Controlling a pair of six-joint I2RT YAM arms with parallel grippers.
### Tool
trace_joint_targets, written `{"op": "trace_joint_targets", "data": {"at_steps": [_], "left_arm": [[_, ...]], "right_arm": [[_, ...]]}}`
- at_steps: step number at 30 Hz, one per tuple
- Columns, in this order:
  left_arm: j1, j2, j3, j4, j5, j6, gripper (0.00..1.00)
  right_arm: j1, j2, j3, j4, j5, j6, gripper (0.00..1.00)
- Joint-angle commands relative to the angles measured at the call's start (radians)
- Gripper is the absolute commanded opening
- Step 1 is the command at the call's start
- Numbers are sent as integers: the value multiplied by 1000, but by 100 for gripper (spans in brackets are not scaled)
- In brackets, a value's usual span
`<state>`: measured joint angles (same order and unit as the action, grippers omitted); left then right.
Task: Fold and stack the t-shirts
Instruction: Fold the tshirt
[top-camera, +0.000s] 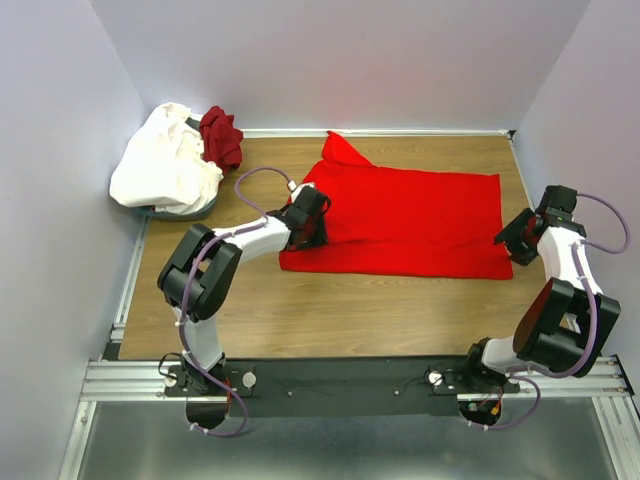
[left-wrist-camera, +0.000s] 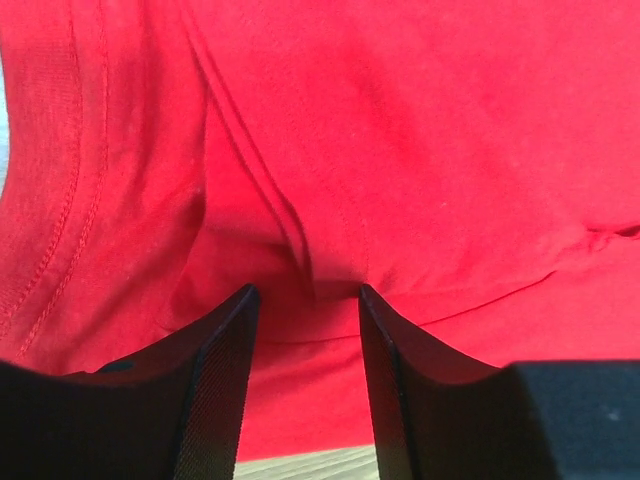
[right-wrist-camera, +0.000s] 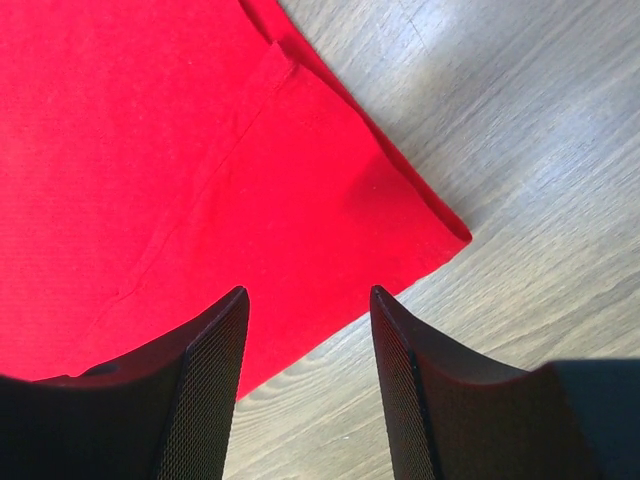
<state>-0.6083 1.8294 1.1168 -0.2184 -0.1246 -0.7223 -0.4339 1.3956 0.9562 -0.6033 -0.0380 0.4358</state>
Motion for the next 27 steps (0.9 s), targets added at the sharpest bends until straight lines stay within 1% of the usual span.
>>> {"op": "trace_joint_targets", "data": {"at_steps": [1,8,10,11,12,13,14,15,16,17,19,20,24,27], "left_arm": [[-8,25,35,28,-37,12,50],[-11,64,67,33,-37,18,48],[-13,74,72,31,-35,21,43],[-13,76,72,28,-30,23,37],[-15,74,71,25,-29,23,36],[-16,71,69,25,-29,20,31],[-18,68,67,25,-32,20,28],[-19,59,67,25,-33,20,21],[-19,56,71,25,-33,20,20],[-19,54,74,22,-33,23,11],[-21,56,90,16,-30,26,10],[-21,57,98,13,-27,27,2],[-24,65,144,-7,-18,35,0],[-30,96,228,-33,-17,47,0]], "right_arm": [[-8,-17,-2,11,-28,-17,58],[-8,-15,-5,13,-34,-22,57],[-8,-12,-7,13,-37,-22,57],[-8,-12,-4,13,-37,-22,57],[-8,-10,-4,13,-36,-22,57],[-8,-10,-4,13,-37,-23,57],[-8,-10,-4,13,-36,-23,57],[-8,-10,-2,13,-36,-25,57],[-8,-7,-2,13,-36,-23,57],[-8,-6,-2,13,-37,-23,57],[-8,-3,-2,13,-37,-25,57],[-8,-3,-2,13,-37,-23,57],[-8,-4,1,13,-40,-25,57],[-9,2,3,13,-43,-26,57]]}}
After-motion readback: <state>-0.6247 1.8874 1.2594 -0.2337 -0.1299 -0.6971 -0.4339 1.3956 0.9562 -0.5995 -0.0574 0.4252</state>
